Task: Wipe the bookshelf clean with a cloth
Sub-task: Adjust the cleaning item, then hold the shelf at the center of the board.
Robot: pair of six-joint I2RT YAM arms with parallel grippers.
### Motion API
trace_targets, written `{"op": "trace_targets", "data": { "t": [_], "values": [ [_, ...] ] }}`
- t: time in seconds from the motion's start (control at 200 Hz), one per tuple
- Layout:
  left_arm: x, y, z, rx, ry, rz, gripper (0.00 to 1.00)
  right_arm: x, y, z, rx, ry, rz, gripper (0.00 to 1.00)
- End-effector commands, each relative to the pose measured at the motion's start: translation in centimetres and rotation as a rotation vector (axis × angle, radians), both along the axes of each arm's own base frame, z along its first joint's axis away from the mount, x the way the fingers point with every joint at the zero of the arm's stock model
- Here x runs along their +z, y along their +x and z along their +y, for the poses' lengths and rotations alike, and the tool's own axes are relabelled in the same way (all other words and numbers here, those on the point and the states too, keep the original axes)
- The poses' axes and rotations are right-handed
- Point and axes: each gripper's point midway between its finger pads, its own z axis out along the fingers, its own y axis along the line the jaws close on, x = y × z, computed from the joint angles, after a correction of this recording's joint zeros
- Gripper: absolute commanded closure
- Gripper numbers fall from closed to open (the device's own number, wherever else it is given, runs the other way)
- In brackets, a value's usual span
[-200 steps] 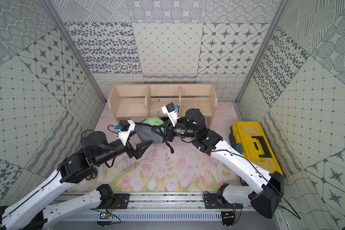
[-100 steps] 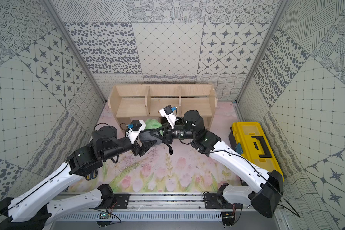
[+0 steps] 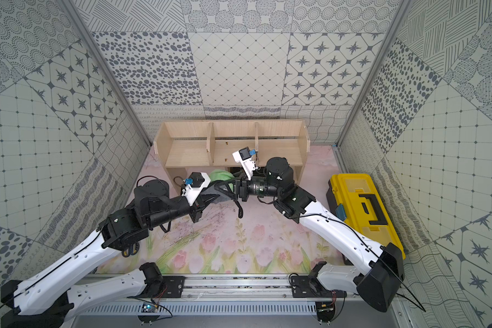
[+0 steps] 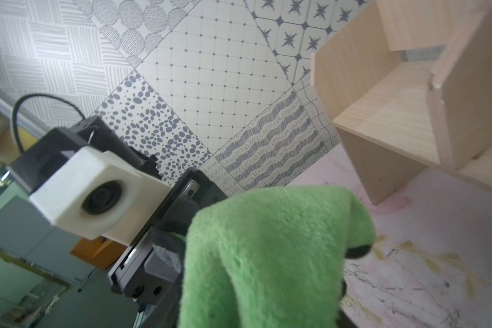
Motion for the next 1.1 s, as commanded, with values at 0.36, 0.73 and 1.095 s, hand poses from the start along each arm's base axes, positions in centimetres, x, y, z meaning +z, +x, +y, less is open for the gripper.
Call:
{"op": "trace_targets", "data": {
  "t": [0.36,0.73,1.095],
  "values": [
    [7.9,12.8,16.4,0.753,-0.136,-0.058,1.00,2.5,15.3,-27.9,-1.226,-0.390,-0.016,0.05],
    [-1.9,21.2,16.0,0.773,-0.039,0.238,1.00,0.2,19.0,-29.5,-1.222,-0.574,-0.086,0.25],
    [-4.2,21.3,17.1,0.873,-0.065,0.298,0.26,-3.0,20.0,-29.2,-1.163,-0.602,-0.050,0.94]
  ]
}}
